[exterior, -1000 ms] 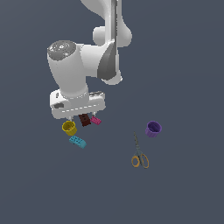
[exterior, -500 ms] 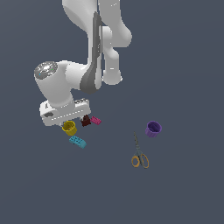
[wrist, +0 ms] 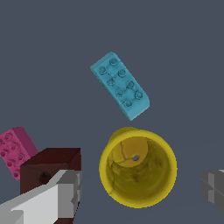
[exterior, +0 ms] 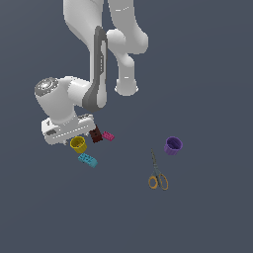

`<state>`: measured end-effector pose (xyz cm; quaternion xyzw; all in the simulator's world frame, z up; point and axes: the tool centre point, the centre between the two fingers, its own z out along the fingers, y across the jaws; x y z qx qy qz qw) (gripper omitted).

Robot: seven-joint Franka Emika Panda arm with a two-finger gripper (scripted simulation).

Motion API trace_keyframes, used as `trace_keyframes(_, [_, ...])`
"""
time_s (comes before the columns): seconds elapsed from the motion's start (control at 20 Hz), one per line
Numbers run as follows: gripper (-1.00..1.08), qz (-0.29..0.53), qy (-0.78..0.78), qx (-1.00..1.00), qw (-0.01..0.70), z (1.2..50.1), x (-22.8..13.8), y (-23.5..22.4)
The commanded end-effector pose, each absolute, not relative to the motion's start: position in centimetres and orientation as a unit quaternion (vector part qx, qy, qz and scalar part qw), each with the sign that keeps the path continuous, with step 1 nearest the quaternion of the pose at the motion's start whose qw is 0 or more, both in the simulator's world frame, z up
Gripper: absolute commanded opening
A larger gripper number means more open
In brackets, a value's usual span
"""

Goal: Pick up a designated object from a clutter of objects.

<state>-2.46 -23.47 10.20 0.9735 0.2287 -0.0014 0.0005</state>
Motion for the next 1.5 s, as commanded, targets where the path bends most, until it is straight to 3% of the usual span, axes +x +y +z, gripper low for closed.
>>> trace_keyframes(0.0, [1.00, 0.000, 0.233, 0.972, 0.000, 9.8, -2.6, -23.8])
trace_keyframes(1.1, [1.00, 0.000, 0.234, 0.972, 0.000, 4.6, -2.7, -24.0])
trace_keyframes(1.15, [-1.00, 0.000, 0.234, 0.972, 0.000, 4.6, -2.7, -24.0])
trace_keyframes(1.45, [-1.00, 0.000, 0.234, 0.972, 0.000, 4.6, -2.7, -24.0])
